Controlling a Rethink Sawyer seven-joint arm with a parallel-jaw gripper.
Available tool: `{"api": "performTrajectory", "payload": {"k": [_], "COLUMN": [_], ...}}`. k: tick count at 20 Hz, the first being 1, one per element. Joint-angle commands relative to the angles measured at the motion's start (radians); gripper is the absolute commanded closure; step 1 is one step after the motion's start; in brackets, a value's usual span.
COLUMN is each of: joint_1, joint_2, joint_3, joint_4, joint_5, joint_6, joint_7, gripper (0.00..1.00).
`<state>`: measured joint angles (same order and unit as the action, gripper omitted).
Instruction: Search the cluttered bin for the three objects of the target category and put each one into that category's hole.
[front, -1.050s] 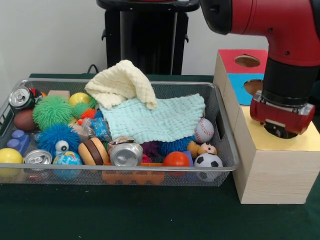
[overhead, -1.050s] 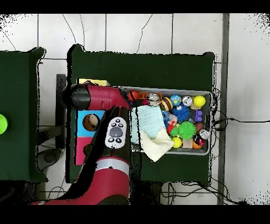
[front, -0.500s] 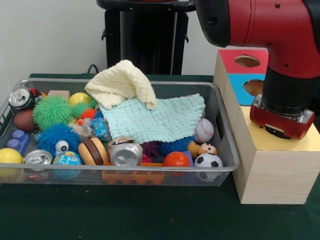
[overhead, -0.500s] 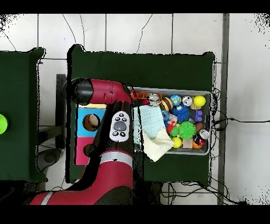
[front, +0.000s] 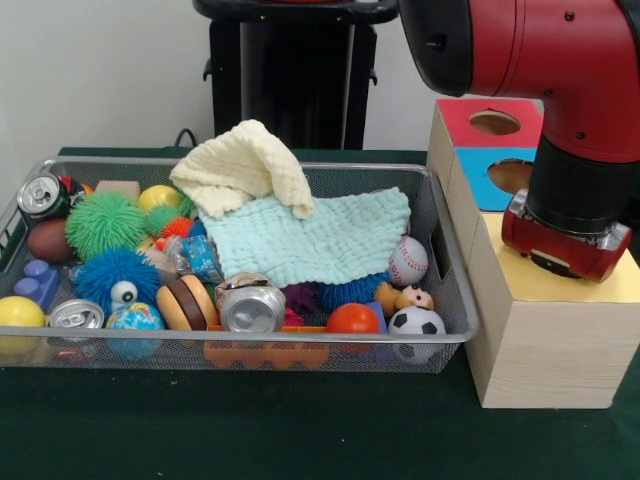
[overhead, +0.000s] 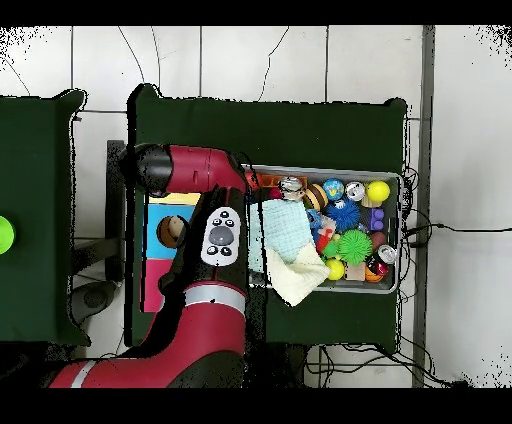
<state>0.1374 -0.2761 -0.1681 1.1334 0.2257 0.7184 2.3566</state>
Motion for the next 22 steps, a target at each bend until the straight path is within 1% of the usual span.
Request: {"api": "performTrajectory", "payload": {"k": [1,2,5,7,10,12,15,20,21,22], "joint_1": [-0.037,-0.043,-0.048,-0.057,-0.067,-0.072,-0.057,-0.041,-0.045,-0.046], "joint_2": [0.22,0.2,0.122,0.077,0.031,0.003,-0.058,-0.167,-0.198,-0.215], "joint_3": [0.143,0.154,0.163,0.174,0.179,0.179,0.151,0.123,0.122,0.12], "joint_4": [0.087,0.111,0.185,0.235,0.283,0.309,0.351,0.404,0.416,0.42], "joint_5": [0.007,0.015,0.032,0.043,0.052,0.056,0.055,0.067,0.072,0.074], "joint_6": [-0.204,-0.196,-0.128,-0.105,-0.078,-0.066,-0.037,0.069,0.098,0.117], "joint_7": [0.107,0.103,0.097,0.086,0.075,0.07,0.092,0.108,0.1,0.095], "gripper": [1.0,1.0,1.0,1.0,1.0,1.0,1.0,1.0,1.0,1.0]}}
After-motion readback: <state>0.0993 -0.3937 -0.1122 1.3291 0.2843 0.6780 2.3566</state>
